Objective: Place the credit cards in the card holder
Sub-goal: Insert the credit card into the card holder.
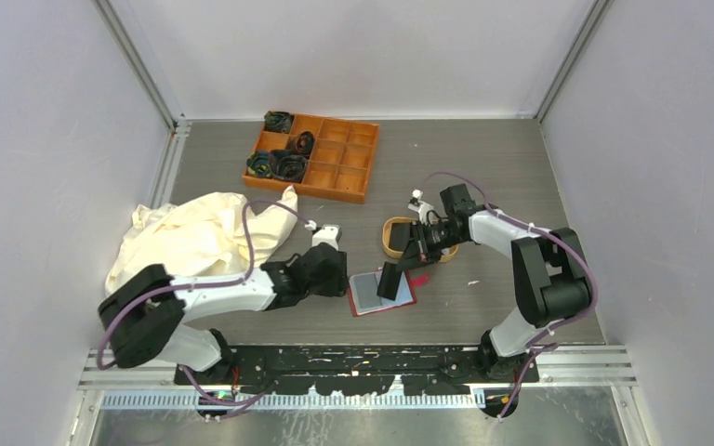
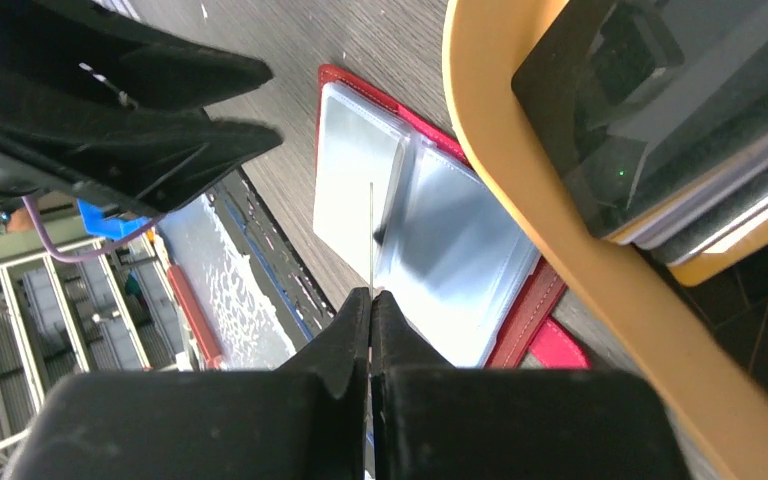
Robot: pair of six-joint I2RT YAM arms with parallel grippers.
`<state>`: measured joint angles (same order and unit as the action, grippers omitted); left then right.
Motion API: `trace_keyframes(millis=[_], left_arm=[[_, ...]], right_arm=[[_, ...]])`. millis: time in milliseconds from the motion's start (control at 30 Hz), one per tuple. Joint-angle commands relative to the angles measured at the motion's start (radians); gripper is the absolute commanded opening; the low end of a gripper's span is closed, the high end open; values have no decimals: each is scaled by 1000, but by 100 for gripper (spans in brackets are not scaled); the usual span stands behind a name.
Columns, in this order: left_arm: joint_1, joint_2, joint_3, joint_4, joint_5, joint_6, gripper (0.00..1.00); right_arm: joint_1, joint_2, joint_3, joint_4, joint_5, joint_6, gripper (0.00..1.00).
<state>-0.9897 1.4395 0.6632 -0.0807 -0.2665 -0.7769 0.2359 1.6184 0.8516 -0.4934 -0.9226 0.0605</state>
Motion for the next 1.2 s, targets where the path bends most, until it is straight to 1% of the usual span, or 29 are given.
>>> trace_keyframes(millis=[0, 67, 133, 267, 600, 933, 1167], left_arm=[[2, -177, -103, 180, 129, 48, 47], [2, -228, -175, 267, 174, 26, 55], [2, -259, -216, 290, 190, -8, 58], [2, -257, -249, 322, 207, -57, 59], [2, -161, -235, 361, 216, -92, 60], [2, -96, -185, 280, 183, -90, 56], [3, -43, -127, 212, 157, -51, 44]], right_arm=[[-30, -95, -20, 99, 26, 72, 1], [-47, -103, -15, 92, 31, 70, 1], [-54, -102, -14, 84, 34, 58, 1], [-52, -61, -4, 69, 14, 39, 1], [-26, -20, 15, 38, -23, 12, 1], [-6, -2, 22, 23, -14, 2, 1], [2, -1, 23, 17, -10, 4, 1]])
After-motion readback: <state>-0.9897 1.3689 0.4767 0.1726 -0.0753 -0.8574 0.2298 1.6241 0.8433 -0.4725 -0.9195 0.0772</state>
